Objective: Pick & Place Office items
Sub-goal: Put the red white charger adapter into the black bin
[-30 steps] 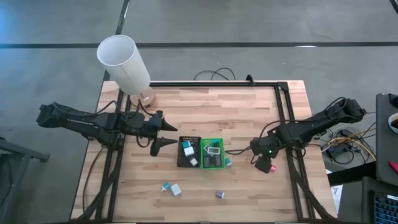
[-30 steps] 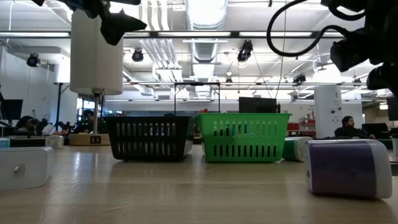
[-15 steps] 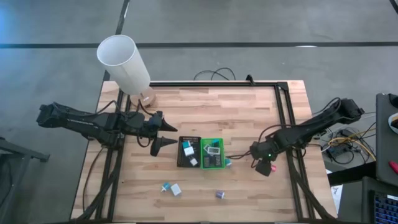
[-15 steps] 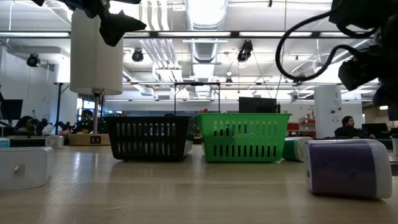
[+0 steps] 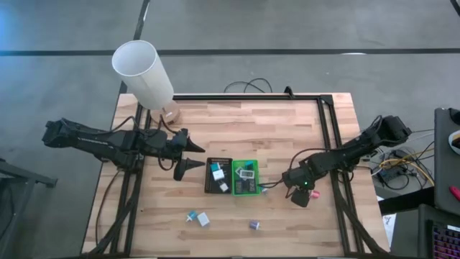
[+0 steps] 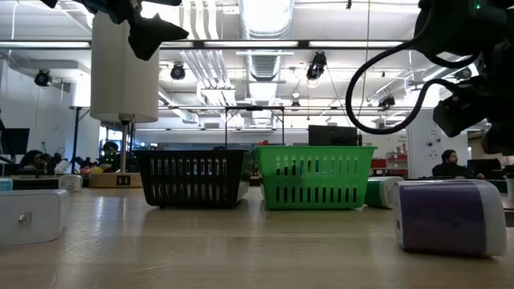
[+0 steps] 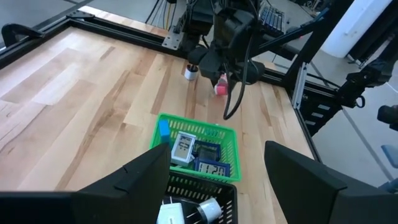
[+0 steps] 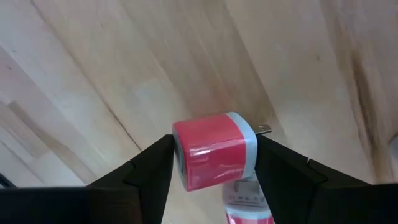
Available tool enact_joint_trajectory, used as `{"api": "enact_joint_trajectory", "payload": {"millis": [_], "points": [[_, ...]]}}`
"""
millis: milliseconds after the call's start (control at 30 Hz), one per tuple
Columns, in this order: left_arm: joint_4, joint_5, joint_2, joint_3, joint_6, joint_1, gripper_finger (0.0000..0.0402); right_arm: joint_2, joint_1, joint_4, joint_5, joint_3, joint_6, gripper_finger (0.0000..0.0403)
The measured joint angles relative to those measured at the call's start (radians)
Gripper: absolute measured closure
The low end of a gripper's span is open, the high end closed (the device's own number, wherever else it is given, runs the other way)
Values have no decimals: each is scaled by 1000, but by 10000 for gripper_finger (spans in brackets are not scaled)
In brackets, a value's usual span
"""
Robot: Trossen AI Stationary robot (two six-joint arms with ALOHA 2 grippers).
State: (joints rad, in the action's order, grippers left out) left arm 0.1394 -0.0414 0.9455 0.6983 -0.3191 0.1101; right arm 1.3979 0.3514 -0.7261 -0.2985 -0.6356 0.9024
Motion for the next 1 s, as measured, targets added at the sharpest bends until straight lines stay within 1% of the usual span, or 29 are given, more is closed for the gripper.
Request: {"api": "enact_joint_trajectory", "payload": {"millis": [267,467,833,933,1000], "points": [[4,0,0,0,0,0,138,16,4,2,-13,1,22,200],[4,0,0,0,0,0,138,14,7,-3,-38,2,37,246],[4,-5,0,0,0,0,138,6,7,-8,-37,4,-12,246],[5,-6,0,0,8,0,138,-20,8,-44,0,2,-12,247],[5,-9,0,0,12,0,138,-39,8,-110,72,-14,-12,247]]}}
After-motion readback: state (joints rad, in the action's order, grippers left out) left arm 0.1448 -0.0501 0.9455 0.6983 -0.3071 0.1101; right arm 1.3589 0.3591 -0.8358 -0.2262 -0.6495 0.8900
